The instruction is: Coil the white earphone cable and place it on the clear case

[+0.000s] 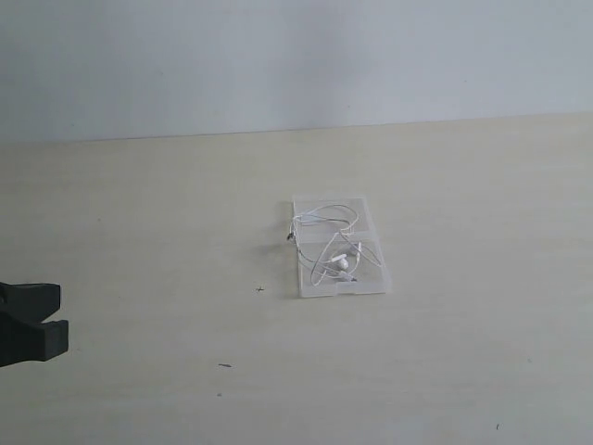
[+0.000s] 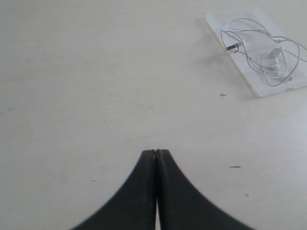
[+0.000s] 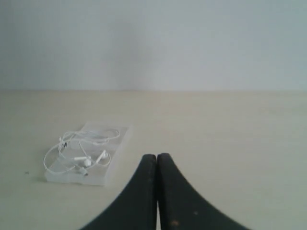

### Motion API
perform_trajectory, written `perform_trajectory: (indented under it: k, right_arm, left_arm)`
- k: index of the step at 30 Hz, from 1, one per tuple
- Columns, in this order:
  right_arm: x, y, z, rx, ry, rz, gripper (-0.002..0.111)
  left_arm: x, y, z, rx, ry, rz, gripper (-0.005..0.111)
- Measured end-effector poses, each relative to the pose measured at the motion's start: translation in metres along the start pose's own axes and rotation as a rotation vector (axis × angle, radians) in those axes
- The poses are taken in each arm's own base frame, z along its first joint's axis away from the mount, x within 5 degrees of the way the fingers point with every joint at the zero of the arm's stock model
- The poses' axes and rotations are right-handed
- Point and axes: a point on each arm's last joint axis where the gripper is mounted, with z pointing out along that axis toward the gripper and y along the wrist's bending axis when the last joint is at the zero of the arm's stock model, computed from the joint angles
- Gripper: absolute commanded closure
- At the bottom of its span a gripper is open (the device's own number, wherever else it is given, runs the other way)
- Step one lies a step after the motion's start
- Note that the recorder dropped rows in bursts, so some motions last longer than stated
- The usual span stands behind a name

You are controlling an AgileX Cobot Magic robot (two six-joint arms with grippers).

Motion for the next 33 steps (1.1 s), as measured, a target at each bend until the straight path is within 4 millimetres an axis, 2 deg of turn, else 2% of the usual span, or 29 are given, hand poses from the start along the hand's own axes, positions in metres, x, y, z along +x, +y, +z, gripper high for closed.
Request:
perform_trajectory:
  k: [3,22,33]
  right_arm:
    - [0.0114,-0.0002,0.0023,0.000,0.024,0.013,0.108]
    - [0.0152,0.0027,-0.0057,-0.035,0.018,-0.034,0.108]
    - [0.0156,-0.0035,-0.0059,0.077,0.023,-0.013,0.108]
  left_arm:
    - [0.0000,0.0000,0.0000,0.000,0.000,0.000,0.107]
    - [0.0000,0.0000,0.0000,0.000,0.000,0.000,0.107]
    - [0.0000,0.0000,0.0000,0.000,0.000,0.000,0.107]
